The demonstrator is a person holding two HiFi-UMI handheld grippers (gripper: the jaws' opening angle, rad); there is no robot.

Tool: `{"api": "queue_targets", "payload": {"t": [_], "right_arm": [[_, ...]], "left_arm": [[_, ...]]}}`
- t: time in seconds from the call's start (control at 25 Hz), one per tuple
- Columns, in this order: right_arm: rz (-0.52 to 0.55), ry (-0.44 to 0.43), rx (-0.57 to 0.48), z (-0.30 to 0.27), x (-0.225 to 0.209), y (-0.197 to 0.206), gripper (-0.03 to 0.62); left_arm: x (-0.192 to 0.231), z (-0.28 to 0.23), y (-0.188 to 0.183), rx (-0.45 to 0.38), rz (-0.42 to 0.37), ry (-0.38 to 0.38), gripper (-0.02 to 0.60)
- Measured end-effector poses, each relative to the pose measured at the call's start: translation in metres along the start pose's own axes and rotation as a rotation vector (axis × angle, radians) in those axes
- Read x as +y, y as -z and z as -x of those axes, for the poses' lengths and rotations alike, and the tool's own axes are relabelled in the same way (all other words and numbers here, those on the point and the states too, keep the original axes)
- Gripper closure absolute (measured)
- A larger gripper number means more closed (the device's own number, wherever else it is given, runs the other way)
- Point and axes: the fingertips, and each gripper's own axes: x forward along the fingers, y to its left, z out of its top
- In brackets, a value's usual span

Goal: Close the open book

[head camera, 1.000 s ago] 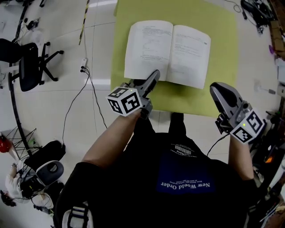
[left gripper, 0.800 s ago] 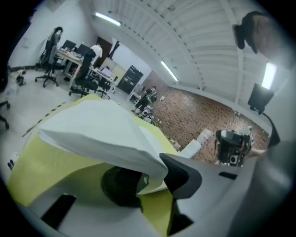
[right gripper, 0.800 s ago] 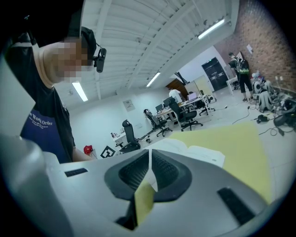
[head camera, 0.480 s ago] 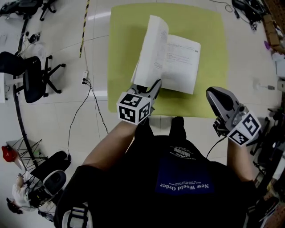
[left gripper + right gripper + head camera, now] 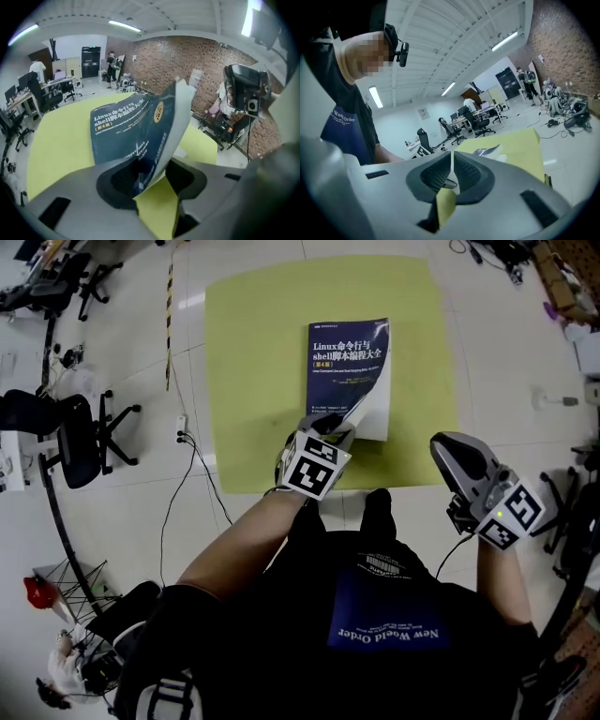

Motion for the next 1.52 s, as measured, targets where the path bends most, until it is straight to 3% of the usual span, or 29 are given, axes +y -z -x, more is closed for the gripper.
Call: {"api": "queue_targets", "payload": {"t": [0.08,0.24,0.32,0.4,0.48,0.56,0.68,0.76,0.92,1.12,1.36,1.52], "right_arm": [[-0.005,0.006,-0.010,0.007,-0.003,0.002,0.602],[-0.023,0.018,-0.034,0.014,-0.006,0.006,0.602],[-0.022,0.024,-0.043,0.012,-0.006,0.008,0.602],[-0.015,0.025,-0.048,0.008,-0.003,0.010,0.602],[-0.013,0.015,-0.045,0.004,0.004,0.013,0.602],[-0.005,0.003,-0.045,0.000,0.010,0.016,0.602],[0.051,0.019,-0.083,-0.003,0.009,-0.003,0.602],[0.090,0.018,-0.105,-0.006,0.015,-0.026,0.602],[0.159,-0.008,-0.127,-0.008,0.046,-0.075,0.602],[0.262,-0.011,-0.159,-0.009,0.078,-0.125,0.602],[0.256,-0.022,-0.196,-0.019,0.095,-0.154,0.606],[0.216,-0.020,-0.202,-0.017,0.092,-0.154,0.608]], "left_arm": [[-0.008,-0.006,0.005,0.045,-0.052,0.030,0.383],[-0.015,-0.014,0.016,0.177,-0.276,0.043,0.351],[-0.010,-0.016,0.018,0.205,-0.265,0.092,0.351],[-0.007,-0.012,0.015,0.177,-0.147,0.183,0.351],[-0.013,0.005,0.008,0.061,0.049,0.309,0.351],[-0.021,0.032,-0.006,-0.114,0.207,0.423,0.351],[-0.022,0.081,-0.048,-0.375,0.269,0.564,0.351],[-0.018,0.126,-0.075,-0.518,0.265,0.594,0.352],[-0.004,0.228,-0.108,-0.754,0.265,0.558,0.353],[0.019,0.323,-0.118,-0.957,0.220,0.425,0.375],[0.050,0.380,-0.099,-1.081,0.263,0.284,0.569],[0.050,0.377,-0.085,-1.064,0.274,0.231,0.574]]}}
